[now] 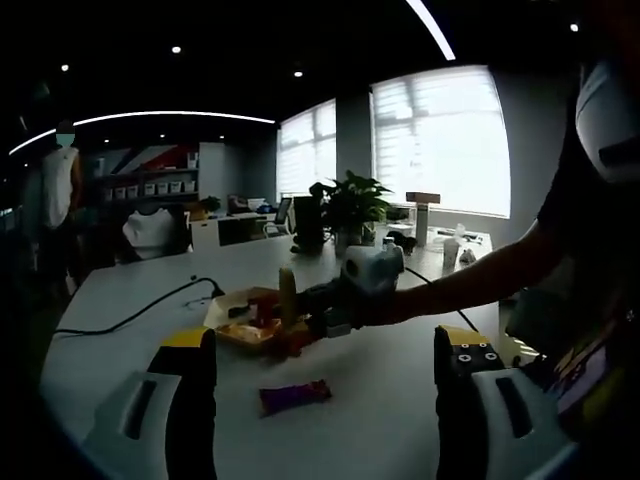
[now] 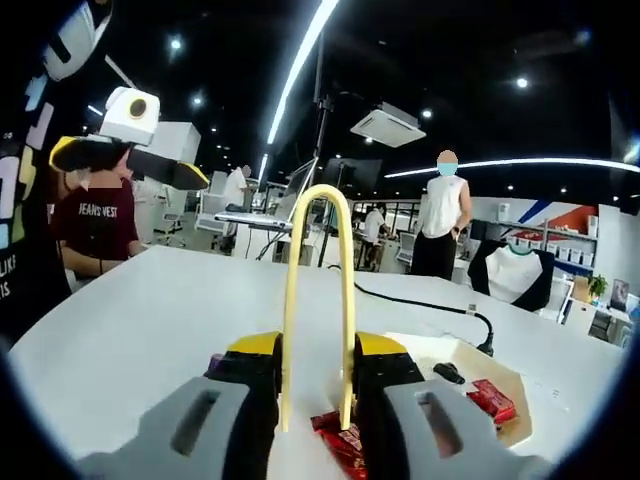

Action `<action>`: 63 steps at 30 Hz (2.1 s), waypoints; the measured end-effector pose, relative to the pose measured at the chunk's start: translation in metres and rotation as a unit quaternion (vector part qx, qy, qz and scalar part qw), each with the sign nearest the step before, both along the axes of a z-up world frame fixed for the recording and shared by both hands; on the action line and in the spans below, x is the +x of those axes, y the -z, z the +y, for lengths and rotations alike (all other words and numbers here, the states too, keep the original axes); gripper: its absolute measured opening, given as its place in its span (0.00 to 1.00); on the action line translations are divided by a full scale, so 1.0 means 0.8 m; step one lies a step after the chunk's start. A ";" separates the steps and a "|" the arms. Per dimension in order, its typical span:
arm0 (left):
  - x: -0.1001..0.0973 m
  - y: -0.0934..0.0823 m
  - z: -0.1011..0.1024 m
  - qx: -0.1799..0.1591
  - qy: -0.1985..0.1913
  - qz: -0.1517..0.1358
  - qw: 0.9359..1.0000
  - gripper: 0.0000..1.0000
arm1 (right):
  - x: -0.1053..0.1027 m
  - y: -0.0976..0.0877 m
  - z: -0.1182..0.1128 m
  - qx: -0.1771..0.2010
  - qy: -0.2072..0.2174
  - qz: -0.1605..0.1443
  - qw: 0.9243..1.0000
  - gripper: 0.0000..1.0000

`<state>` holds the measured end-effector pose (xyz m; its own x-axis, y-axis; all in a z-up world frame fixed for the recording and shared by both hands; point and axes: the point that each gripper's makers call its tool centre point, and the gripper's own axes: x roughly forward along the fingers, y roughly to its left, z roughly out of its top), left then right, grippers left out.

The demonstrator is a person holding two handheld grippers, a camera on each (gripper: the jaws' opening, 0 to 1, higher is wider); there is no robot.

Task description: Place the target food into the container with the food tongs after gripping and lifting it, then release it inside without dropping or visibly crushing the food.

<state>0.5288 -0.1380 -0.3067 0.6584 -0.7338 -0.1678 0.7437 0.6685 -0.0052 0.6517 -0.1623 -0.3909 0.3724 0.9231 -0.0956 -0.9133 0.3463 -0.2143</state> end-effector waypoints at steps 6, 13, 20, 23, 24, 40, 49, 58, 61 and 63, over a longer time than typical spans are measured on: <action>-0.001 0.003 -0.001 0.000 0.001 0.003 1.000 0.96 | 0.012 0.011 0.001 0.001 0.045 -0.001 0.999 0.23; -0.002 0.003 -0.001 -0.003 0.003 0.003 1.000 0.96 | 0.025 0.016 0.000 0.000 0.114 -0.011 0.993 0.22; 0.000 0.003 0.001 -0.002 0.000 0.004 1.000 0.95 | 0.025 0.019 0.001 -0.044 0.157 -0.055 0.985 0.16; 0.000 0.003 0.001 -0.001 0.000 0.005 1.000 0.95 | 0.028 0.021 -0.002 -0.047 0.170 -0.041 0.984 0.14; 0.000 0.003 0.001 -0.001 0.000 0.005 1.000 0.95 | 0.028 0.021 -0.002 -0.056 0.167 -0.046 0.983 0.14; -0.003 0.001 -0.005 -0.002 0.006 0.002 1.000 0.95 | -0.003 0.018 -0.013 -0.017 0.176 -0.005 0.984 0.16; -0.005 -0.002 -0.005 -0.004 0.006 -0.001 1.000 0.95 | -0.024 0.014 -0.003 -0.005 0.164 0.003 0.987 0.16; -0.007 -0.001 -0.003 -0.003 0.005 -0.001 1.000 0.95 | -0.025 -0.038 -0.009 0.014 0.130 -0.035 0.991 0.17; -0.006 -0.002 -0.004 -0.003 0.006 -0.002 1.000 0.95 | -0.019 -0.048 -0.013 0.015 0.114 -0.043 0.992 0.18; -0.006 -0.001 -0.005 -0.002 0.007 -0.001 1.000 0.95 | -0.019 -0.061 -0.014 0.050 0.077 -0.043 0.995 0.18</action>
